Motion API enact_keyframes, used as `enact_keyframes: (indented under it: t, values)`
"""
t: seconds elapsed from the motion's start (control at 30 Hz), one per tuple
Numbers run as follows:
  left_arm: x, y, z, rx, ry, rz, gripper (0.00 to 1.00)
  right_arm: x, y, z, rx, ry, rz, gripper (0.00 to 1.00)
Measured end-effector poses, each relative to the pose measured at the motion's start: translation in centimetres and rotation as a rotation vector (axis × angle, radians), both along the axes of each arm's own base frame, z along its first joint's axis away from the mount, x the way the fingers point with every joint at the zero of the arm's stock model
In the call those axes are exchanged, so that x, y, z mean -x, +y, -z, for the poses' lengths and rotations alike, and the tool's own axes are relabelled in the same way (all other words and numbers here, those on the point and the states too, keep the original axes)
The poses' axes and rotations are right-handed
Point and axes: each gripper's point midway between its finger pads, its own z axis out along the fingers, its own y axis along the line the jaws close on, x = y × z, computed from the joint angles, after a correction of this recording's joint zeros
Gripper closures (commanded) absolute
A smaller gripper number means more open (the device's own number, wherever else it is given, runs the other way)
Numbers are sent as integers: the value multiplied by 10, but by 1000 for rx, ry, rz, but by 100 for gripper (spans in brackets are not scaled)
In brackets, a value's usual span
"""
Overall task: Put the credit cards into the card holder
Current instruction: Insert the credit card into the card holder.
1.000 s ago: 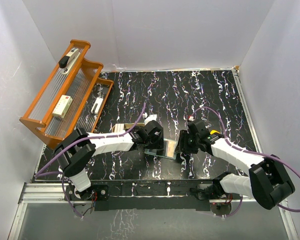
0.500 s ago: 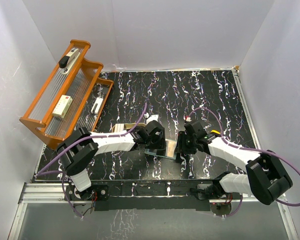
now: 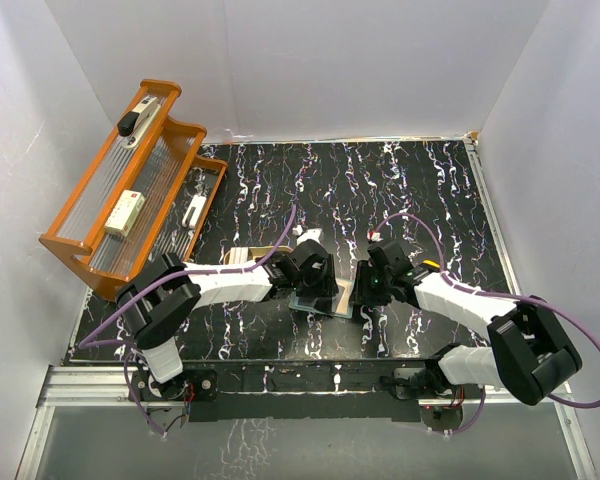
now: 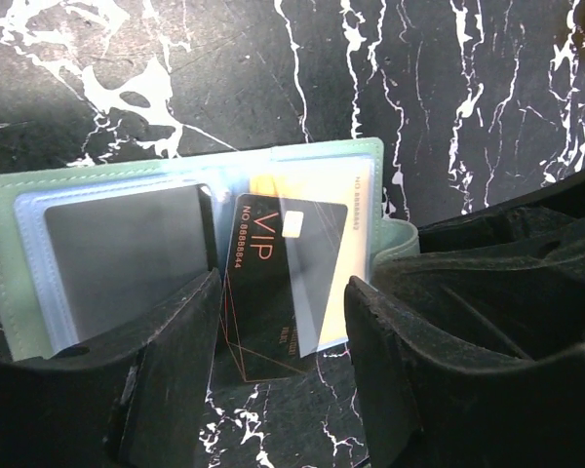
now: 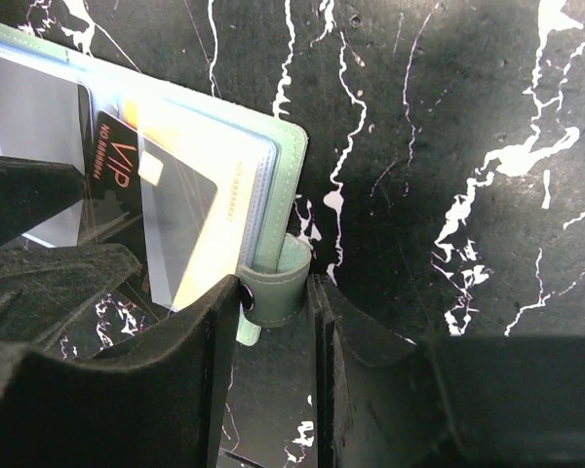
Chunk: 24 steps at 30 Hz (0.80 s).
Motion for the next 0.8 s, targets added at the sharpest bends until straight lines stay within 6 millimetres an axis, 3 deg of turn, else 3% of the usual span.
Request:
enact_keyframes:
  t: [0.37, 0.6, 0.8]
  values:
    - [2, -13, -5, 68, 22, 9, 50, -4, 3, 0, -10, -15, -6, 69]
    - [7, 3, 0, -2, 38, 3, 49, -2, 1, -1, 2, -7, -14, 66]
    - [12, 16, -16, -26, 30, -1, 49, -3, 2, -16, -8, -21, -13, 69]
